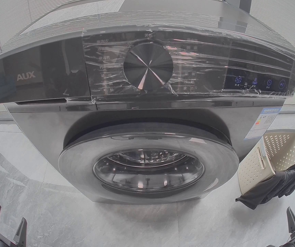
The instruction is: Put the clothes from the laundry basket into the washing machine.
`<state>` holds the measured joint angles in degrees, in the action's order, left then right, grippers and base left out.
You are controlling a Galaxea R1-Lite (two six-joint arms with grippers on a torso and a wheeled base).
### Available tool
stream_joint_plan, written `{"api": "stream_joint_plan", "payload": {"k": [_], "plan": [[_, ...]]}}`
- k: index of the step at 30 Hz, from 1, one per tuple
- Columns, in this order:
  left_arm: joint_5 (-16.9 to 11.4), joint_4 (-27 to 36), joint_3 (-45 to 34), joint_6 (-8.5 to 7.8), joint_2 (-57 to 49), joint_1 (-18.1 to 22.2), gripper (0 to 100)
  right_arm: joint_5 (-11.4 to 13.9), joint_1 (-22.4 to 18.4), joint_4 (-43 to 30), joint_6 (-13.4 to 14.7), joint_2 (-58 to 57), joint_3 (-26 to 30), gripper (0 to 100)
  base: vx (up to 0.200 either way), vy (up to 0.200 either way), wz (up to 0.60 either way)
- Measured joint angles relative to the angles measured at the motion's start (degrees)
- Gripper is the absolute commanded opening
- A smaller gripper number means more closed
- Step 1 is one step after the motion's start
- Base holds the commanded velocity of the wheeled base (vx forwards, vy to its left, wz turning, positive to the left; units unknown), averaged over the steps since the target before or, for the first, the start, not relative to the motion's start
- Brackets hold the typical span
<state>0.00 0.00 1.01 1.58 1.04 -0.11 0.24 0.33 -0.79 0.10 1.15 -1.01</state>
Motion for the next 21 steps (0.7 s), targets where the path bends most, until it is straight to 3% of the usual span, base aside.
{"api": "stream_joint_plan", "payload": {"k": [5, 16, 21], "plan": [[0.0, 0.0, 0.0, -0.79, 0.0, 0.0, 100, 0.0, 0.0, 0.0, 0.0, 0.0, 0.0, 100, 0.2, 0.0, 0.0], [0.1, 0.0, 0.0, -0.83, 0.0, 0.0, 100, 0.1, -0.2, -0.1, -0.1, 0.0, 0.0, 100, 0.0, 0.0, 0.0], [0.1, 0.0, 0.0, -0.35, 0.0, 0.0, 100, 1.9, -0.1, 1.1, -0.8, -0.1, 0.0, 100, 0.0, 0.0, 0.0]]}}
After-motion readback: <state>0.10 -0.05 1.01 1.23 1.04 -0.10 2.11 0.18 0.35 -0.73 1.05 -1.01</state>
